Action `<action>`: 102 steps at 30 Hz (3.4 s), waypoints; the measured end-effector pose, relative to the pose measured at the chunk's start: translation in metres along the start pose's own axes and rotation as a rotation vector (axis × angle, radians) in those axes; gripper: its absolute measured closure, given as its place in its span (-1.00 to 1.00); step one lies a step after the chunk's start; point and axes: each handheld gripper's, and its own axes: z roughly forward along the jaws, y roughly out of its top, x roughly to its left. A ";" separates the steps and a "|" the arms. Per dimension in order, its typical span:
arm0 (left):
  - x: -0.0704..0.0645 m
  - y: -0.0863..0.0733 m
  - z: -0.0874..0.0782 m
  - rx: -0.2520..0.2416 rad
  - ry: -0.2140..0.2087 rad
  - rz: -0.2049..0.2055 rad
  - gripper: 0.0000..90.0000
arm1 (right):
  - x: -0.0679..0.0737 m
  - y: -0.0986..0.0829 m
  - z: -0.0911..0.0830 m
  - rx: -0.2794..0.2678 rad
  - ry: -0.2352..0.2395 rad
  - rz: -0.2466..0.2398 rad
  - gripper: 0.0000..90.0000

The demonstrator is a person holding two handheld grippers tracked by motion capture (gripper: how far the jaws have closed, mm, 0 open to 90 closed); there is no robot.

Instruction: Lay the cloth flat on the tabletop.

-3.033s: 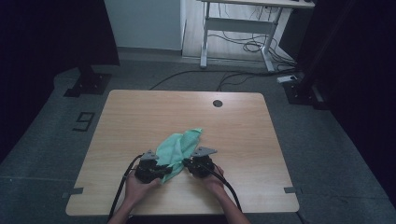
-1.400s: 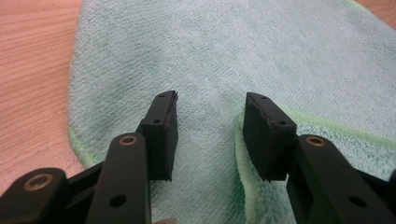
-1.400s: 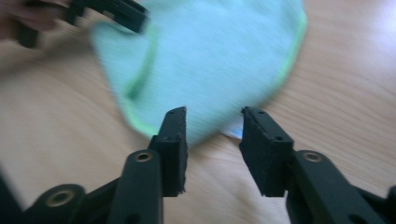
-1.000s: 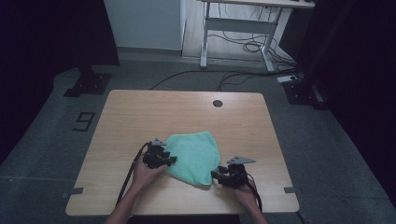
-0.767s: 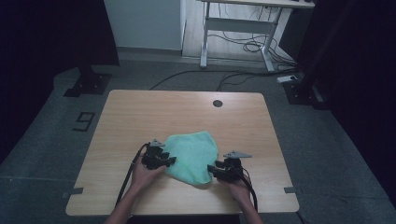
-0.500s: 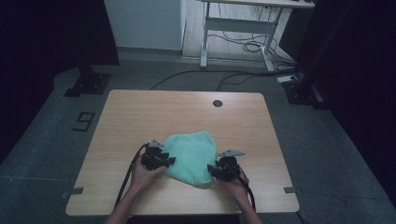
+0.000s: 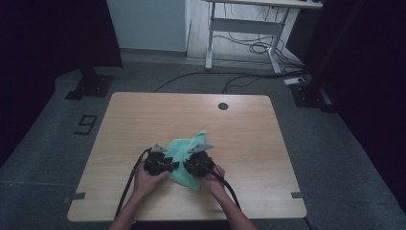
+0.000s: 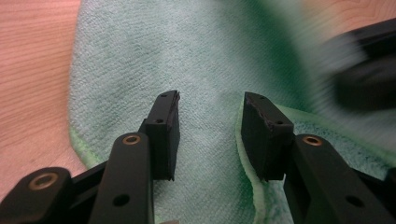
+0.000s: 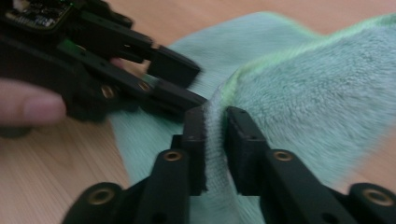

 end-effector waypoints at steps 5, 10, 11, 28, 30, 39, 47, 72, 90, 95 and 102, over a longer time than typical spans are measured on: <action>0.006 -0.003 -0.005 0.001 -0.014 -0.017 0.29 | 0.001 0.003 0.017 0.006 0.098 0.031 0.34; 0.006 -0.005 -0.006 -0.010 -0.013 -0.020 0.30 | -0.010 -0.009 -0.020 -0.060 0.049 0.023 0.34; 0.005 -0.005 -0.006 -0.012 -0.010 -0.018 0.30 | -0.012 -0.012 -0.025 -0.058 0.050 0.022 0.34; 0.004 -0.004 -0.005 -0.005 -0.002 -0.018 0.30 | 0.011 -0.041 -0.020 -0.037 0.068 -0.135 0.27; 0.004 -0.004 -0.005 -0.005 -0.001 -0.018 0.30 | 0.009 -0.041 -0.012 -0.036 0.048 -0.155 0.43; 0.004 -0.005 -0.006 -0.007 -0.003 -0.017 0.30 | 0.001 -0.043 -0.018 -0.079 0.052 -0.134 0.93; 0.004 -0.005 -0.005 -0.007 0.001 -0.019 0.30 | -0.019 -0.078 -0.074 -0.151 -0.031 -0.083 0.94; 0.001 -0.004 -0.005 -0.003 0.017 -0.009 0.27 | -0.040 -0.122 -0.126 -0.195 -0.128 0.016 0.28; 0.002 -0.004 -0.005 -0.008 0.007 -0.012 0.27 | -0.037 -0.041 -0.013 0.031 -0.086 -0.092 0.61; 0.002 -0.005 -0.005 -0.008 0.010 -0.009 0.27 | -0.041 -0.043 -0.010 0.058 -0.126 -0.078 0.88; 0.002 -0.005 -0.005 -0.009 0.008 -0.010 0.28 | -0.062 -0.048 -0.031 -0.028 -0.157 0.028 0.96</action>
